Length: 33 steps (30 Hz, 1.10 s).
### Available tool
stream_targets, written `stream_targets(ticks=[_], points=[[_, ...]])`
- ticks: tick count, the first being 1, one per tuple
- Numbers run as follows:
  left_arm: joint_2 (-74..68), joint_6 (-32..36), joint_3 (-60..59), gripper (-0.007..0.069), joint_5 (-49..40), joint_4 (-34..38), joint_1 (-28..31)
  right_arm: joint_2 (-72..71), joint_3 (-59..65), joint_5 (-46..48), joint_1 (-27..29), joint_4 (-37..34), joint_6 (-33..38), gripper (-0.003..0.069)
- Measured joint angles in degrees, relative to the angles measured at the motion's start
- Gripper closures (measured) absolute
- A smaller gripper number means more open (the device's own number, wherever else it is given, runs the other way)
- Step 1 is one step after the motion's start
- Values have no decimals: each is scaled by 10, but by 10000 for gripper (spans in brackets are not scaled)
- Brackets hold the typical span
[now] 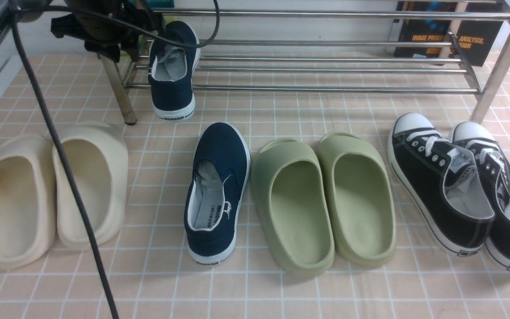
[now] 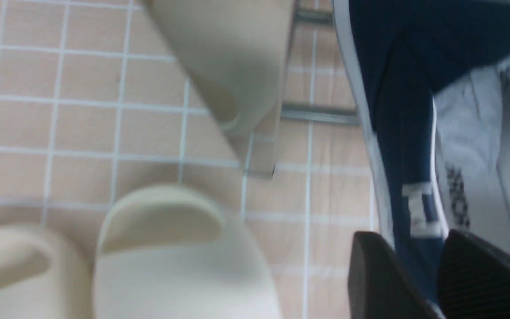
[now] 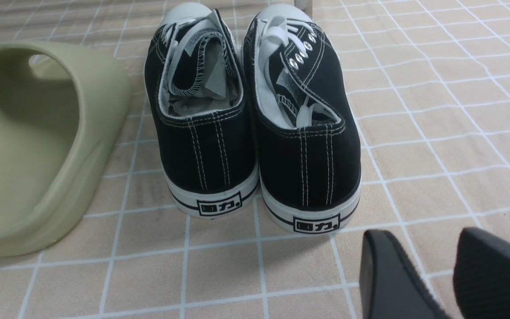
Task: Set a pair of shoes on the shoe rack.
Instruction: Use the left arm to put a shoe into the shoe rack
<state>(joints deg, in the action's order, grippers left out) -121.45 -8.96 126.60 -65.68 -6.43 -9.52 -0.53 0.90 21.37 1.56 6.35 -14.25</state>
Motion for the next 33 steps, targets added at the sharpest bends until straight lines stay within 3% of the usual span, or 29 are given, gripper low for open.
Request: stream_targets(ticks=[3,6,10,15,18,27,33], points=[[22,36,-22,552,-47,-2,0,0,0,0,0,0,0,421],[43,49,-73,613,-50,14,-1,0,0,0,0,0,0,421],[60,52,-153,622,-21,37,-15,0,0,0,0,0,0,421],[52,53,-255,622,127,53,-65,0,0,0,0,0,0,421],[35,45,-265,622,194,25,-79,0,0,0,0,0,0,421],[32,-89,-234,621,179,-154,-66,0,0,0,0,0,0,421],[32,-104,-230,620,228,-149,-64,0,0,0,0,0,0,421]])
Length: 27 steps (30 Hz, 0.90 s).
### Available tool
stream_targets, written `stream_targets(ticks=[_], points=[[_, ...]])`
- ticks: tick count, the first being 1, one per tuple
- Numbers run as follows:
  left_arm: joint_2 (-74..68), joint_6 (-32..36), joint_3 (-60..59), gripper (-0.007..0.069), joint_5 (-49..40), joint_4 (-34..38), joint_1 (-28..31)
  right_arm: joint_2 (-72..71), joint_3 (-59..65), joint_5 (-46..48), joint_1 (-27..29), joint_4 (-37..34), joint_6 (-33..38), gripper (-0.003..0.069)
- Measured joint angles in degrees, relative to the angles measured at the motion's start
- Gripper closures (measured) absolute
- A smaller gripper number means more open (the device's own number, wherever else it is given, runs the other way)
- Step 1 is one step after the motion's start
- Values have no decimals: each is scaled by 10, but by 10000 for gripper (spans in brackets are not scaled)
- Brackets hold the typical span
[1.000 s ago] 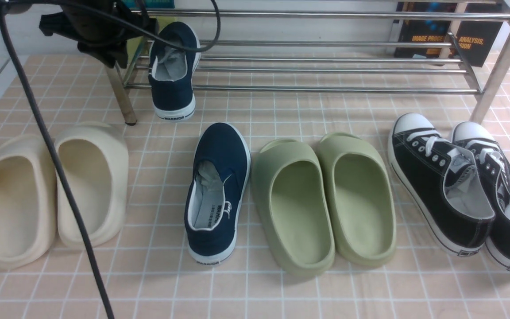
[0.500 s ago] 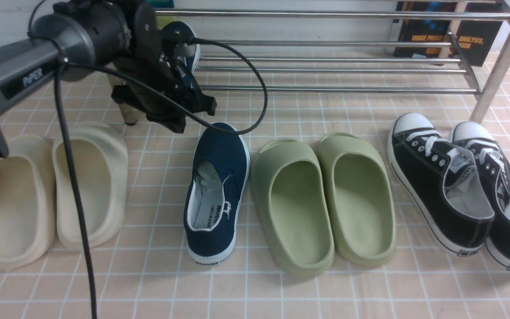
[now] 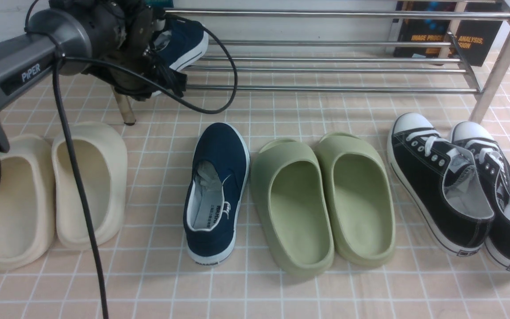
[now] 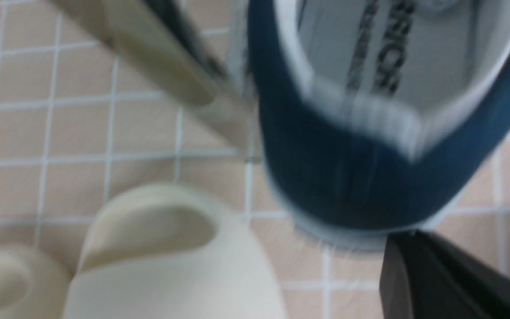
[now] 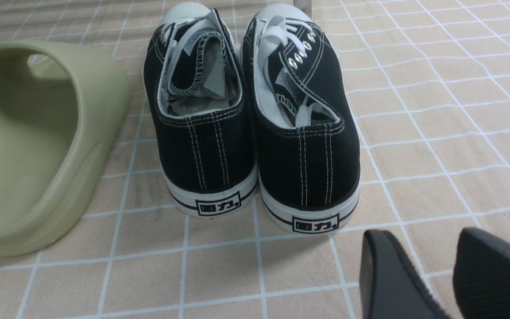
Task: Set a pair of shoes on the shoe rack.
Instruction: Use the left arm to put a shoe into the shoe rack, then use the left arm to grab the shoe closest to it
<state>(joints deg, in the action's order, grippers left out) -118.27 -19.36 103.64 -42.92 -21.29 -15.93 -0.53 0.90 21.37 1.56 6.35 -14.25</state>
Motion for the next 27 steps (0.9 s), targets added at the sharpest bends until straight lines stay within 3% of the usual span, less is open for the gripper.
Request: stream_targets(ticks=[9,21,27], points=[[-10,-1,2,615,41,29,-1,0,0,0,0,0,0,421],[175,71,-9,608,-162,57,-1,0,0,0,0,0,0,421],[287,85,-169,605,-160,122,-4,0,0,0,0,0,0,421]])
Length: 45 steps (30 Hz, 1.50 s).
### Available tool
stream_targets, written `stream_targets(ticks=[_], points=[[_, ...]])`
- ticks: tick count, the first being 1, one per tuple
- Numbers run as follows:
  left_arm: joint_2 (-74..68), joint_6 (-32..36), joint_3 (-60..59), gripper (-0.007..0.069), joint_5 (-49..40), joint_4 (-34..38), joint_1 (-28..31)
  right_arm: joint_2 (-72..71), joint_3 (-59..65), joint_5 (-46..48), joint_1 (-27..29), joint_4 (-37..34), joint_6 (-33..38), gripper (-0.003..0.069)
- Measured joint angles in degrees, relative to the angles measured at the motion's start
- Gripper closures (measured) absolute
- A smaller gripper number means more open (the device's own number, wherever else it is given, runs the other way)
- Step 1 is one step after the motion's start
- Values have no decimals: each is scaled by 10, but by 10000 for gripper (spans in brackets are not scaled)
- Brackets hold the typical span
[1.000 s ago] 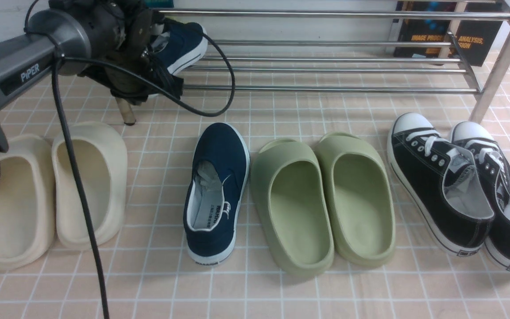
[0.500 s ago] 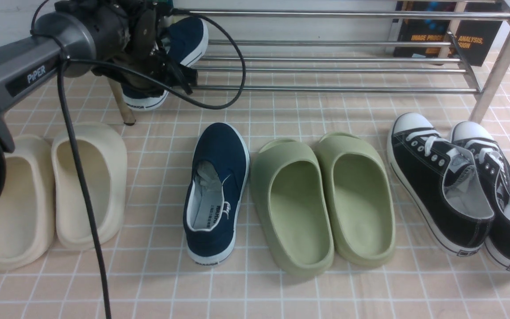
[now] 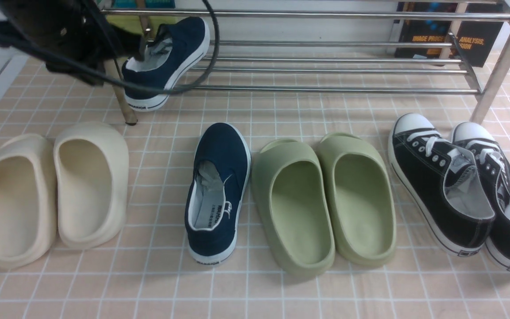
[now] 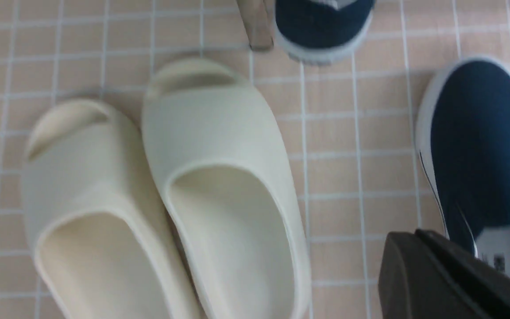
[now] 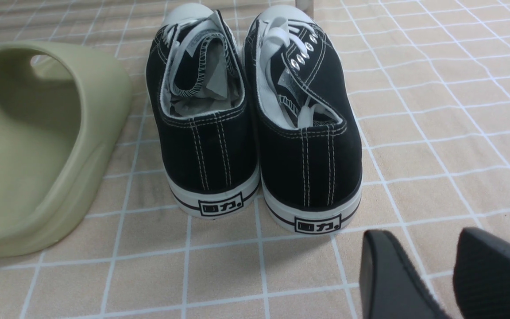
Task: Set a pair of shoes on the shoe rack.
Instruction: Use the left arm to grab the shoe closest to it, then use the left arm to put a shoe into the shoe rack
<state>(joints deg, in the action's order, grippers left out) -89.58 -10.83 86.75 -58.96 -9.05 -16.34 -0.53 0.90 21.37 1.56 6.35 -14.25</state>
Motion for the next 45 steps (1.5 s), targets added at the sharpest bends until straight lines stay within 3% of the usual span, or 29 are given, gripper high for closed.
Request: stream_targets(ticks=[5,7,12,18,21,24,27,29,33,34,35,37,38,45], points=[[35,25,-167,603,52,29,-72,0,0,0,0,0,0,421],[31,24,-197,601,76,29,-112,0,0,0,0,0,0,421],[4,-32,-209,571,132,19,-147,0,0,0,0,0,0,421],[-22,-63,-209,417,141,22,-130,0,0,0,0,0,0,421],[-45,-65,-209,263,143,41,-107,0,0,0,0,0,0,421],[-73,-66,-209,169,152,58,-96,0,0,0,0,0,0,421],[-106,-62,-209,141,168,80,-96,0,0,0,0,0,0,421],[-121,-54,-209,151,172,90,-96,0,0,0,0,0,0,421],[-136,-40,-209,255,187,104,-96,0,0,0,0,0,0,421],[-136,-37,-206,358,187,104,-96,0,0,0,0,0,0,421],[-136,-37,-205,371,186,104,-96,0,0,0,0,0,0,421],[-136,-35,-189,534,166,83,-96,0,0,0,0,0,0,421],[-134,-35,-178,569,152,67,-96,0,0,0,0,0,0,421],[-132,-33,-57,594,48,13,-71,0,0,0,0,0,0,421]])
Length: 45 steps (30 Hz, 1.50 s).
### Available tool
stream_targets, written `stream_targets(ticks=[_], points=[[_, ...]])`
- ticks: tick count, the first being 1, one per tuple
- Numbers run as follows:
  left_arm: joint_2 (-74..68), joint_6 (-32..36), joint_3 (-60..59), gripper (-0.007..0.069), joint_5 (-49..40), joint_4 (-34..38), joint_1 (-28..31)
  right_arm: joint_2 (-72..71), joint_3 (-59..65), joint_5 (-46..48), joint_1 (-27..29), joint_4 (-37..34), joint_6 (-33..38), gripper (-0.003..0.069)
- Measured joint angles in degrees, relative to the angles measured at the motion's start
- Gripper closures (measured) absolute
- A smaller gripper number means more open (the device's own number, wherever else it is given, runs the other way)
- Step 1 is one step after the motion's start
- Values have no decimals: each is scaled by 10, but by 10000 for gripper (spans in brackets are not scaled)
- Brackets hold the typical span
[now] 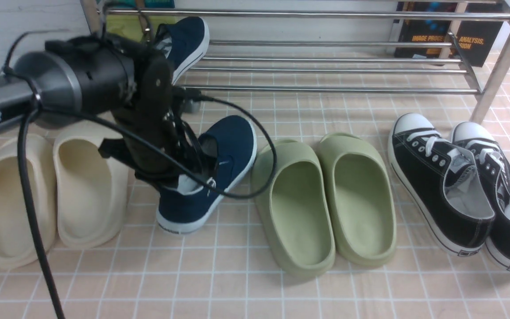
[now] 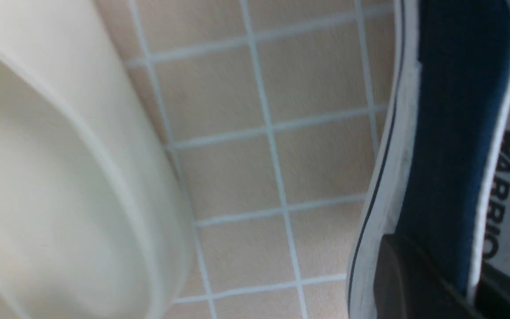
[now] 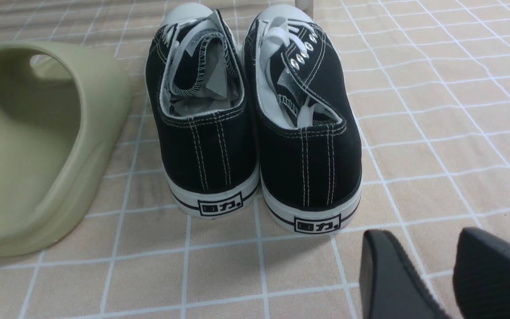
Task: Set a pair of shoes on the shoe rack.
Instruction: Use the left arm to put a shoe into the shoe rack
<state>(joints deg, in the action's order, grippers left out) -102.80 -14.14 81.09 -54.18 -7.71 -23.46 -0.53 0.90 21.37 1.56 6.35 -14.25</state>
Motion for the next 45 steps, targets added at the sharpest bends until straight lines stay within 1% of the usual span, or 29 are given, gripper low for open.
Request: stream_targets(ticks=[4,9,21,30,36,38,40,43,45], points=[[0,11,75,594,-8,22,40,0,0,0,0,0,0,421],[-19,44,157,594,-7,56,83,0,0,0,0,0,0,421],[-144,54,258,593,-8,84,87,0,0,0,0,0,0,421],[-198,15,330,592,79,85,87,0,0,0,0,0,0,421],[-257,-4,385,587,87,87,87,0,0,0,0,0,0,421],[-267,-7,396,578,85,86,87,0,0,0,0,0,0,421],[-269,-10,404,552,91,86,88,0,0,0,0,0,0,421],[-269,-11,416,489,104,85,88,0,0,0,0,0,0,421],[-269,-13,424,427,105,84,88,0,0,0,0,0,0,421]])
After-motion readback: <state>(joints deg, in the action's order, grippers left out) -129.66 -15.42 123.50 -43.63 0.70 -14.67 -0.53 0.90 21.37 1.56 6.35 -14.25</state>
